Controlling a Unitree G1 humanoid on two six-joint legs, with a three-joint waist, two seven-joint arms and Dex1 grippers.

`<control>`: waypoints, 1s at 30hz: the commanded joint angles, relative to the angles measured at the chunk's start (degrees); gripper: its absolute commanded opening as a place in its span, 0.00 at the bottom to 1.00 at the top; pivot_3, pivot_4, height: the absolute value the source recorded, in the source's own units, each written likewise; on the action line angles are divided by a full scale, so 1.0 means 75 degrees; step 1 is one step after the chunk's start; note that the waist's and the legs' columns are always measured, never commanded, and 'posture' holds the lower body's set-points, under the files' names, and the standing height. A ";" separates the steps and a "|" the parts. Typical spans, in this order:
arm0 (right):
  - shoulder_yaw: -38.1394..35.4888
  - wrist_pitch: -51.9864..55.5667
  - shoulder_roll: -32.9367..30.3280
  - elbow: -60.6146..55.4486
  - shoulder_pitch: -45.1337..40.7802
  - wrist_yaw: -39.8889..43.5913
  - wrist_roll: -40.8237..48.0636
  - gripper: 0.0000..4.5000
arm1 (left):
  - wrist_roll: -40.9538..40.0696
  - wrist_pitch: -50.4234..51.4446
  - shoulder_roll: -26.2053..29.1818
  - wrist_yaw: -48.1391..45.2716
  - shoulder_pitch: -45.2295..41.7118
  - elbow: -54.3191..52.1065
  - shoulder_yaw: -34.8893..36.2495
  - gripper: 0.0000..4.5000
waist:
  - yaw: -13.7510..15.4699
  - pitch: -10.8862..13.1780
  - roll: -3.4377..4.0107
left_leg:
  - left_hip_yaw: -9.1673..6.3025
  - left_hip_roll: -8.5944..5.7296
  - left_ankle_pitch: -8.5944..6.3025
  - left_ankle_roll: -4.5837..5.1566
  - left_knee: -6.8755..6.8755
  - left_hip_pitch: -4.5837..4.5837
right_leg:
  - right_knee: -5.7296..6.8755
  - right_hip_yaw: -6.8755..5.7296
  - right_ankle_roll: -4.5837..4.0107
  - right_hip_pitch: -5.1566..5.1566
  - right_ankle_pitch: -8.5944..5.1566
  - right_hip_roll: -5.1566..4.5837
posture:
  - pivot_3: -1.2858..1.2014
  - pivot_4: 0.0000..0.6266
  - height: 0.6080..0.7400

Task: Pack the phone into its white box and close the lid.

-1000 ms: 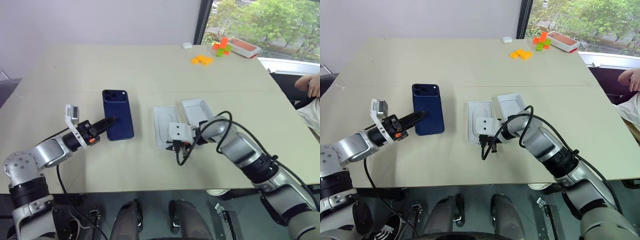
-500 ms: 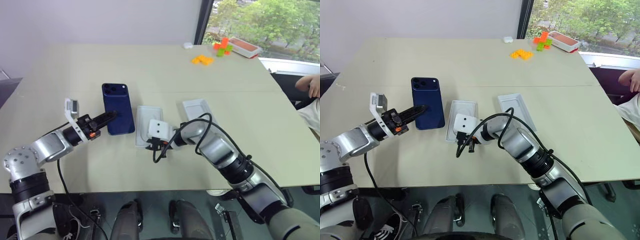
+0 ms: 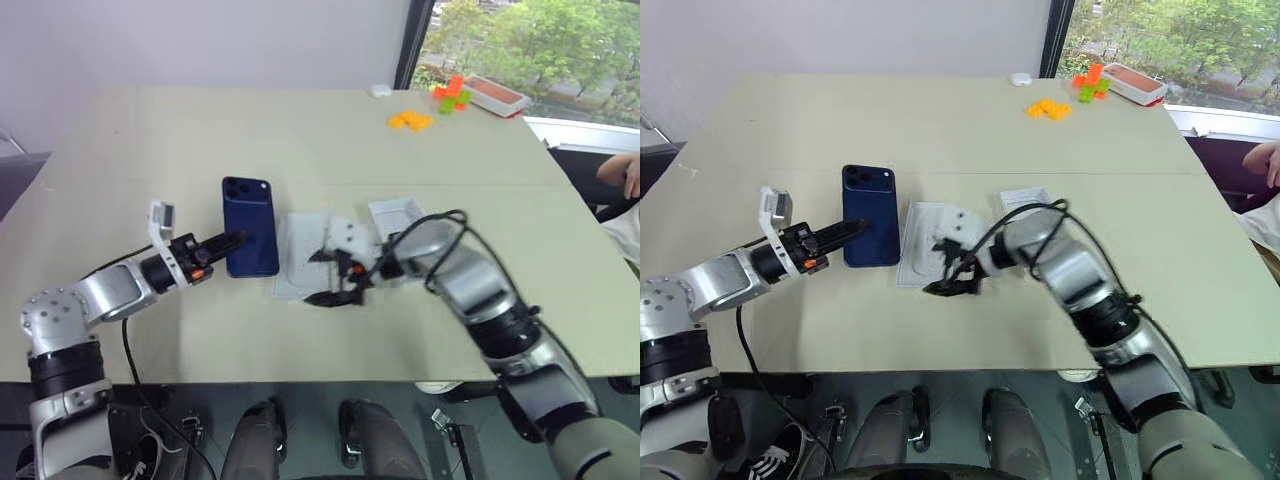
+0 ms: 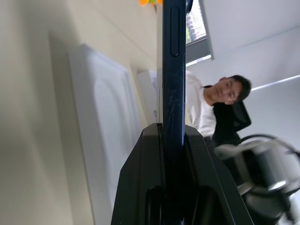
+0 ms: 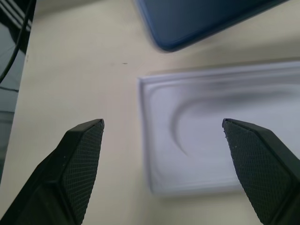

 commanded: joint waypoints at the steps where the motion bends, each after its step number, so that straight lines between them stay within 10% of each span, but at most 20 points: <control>1: -0.0656 -0.0081 -0.0251 -0.0263 0.0239 0.0140 0.0637 0.94 | -0.0081 -0.0090 -0.0151 -0.0032 -0.0055 -0.0114 -0.0117 0.00 | 0.0044 0.0001 0.0001 | 0.0000 0.0000 0.0000 0.0001 0.0000 -0.0001 | -0.0001 0.0000 0.0000 0.0000 0.0000 0.0000 | 0.52 0.24 1.00; 30: -0.0462 -0.0197 -0.0023 -0.0098 0.0215 -0.1124 0.0672 0.94 | 0.2200 0.0065 -0.1257 -0.0703 -0.1571 0.1611 -0.1158 0.00 | 0.0110 0.0002 0.0000 | -0.0028 0.0008 0.0034 0.0056 0.0032 -0.0002 | 0.0015 -0.0040 0.0033 0.0022 0.0011 0.0041 | 0.52 0.24 1.00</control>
